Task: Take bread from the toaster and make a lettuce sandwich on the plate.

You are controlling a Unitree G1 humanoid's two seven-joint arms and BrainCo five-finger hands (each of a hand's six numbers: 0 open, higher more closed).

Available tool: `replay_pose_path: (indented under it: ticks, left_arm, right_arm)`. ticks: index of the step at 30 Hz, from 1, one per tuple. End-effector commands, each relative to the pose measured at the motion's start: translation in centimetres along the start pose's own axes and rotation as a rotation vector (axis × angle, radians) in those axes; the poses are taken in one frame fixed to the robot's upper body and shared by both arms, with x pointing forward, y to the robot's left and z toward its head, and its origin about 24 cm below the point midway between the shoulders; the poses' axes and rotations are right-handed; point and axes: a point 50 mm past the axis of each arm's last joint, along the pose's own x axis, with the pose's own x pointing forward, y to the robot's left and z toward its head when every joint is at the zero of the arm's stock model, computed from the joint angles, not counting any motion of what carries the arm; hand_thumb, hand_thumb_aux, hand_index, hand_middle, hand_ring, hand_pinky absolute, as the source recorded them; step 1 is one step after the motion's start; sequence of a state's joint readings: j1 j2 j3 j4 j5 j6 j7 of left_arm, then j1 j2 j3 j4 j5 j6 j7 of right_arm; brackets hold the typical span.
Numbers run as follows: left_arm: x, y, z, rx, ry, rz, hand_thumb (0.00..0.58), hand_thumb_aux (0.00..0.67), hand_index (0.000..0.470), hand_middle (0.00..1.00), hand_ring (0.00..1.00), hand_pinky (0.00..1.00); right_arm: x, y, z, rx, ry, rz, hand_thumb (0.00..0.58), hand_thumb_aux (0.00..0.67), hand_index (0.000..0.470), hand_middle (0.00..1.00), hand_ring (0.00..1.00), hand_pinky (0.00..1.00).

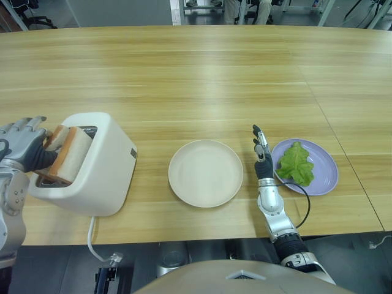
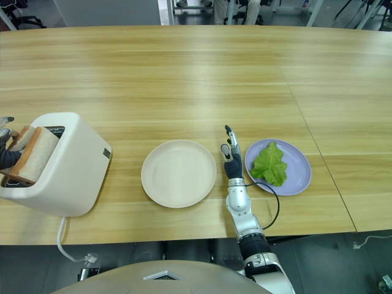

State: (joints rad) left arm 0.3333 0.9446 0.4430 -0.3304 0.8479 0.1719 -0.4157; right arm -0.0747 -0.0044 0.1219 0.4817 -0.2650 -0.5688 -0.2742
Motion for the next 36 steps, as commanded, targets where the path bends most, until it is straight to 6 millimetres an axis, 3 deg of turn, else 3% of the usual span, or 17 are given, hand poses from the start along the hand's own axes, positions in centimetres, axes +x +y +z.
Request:
replay_pose_path:
  ticks: [1, 13, 25, 36]
  left_arm:
    - [0.0, 0.2, -0.2, -0.021, 0.01, 0.008, 0.58, 0.67, 0.46, 0.0, 0.0, 0.0]
    - [0.0, 2.0, 0.5, -0.049, -0.024, 0.062, 0.58, 0.67, 0.46, 0.0, 0.0, 0.0]
    - [-0.1, 3.7, 0.0, -0.056, -0.021, 0.117, 0.58, 0.67, 0.46, 0.0, 0.0, 0.0]
    - [-0.4, 9.3, 0.2, 0.055, -0.036, 0.281, 0.58, 0.67, 0.46, 0.0, 0.0, 0.0]
  right_arm:
    - [0.0, 0.1, -0.2, -0.007, 0.009, 0.007, 0.0, 0.0, 0.0, 0.0, 0.0, 0.0]
    - [0.0, 0.2, -0.3, -0.01, 0.01, 0.008, 0.0, 0.0, 0.0, 0.0, 0.0, 0.0]
    - [0.0, 0.2, -0.3, -0.012, 0.01, 0.006, 0.0, 0.0, 0.0, 0.0, 0.0, 0.0]
    - [0.3, 0.1, -0.3, -0.015, -0.002, 0.01, 0.0, 0.0, 0.0, 0.0, 0.0, 0.0]
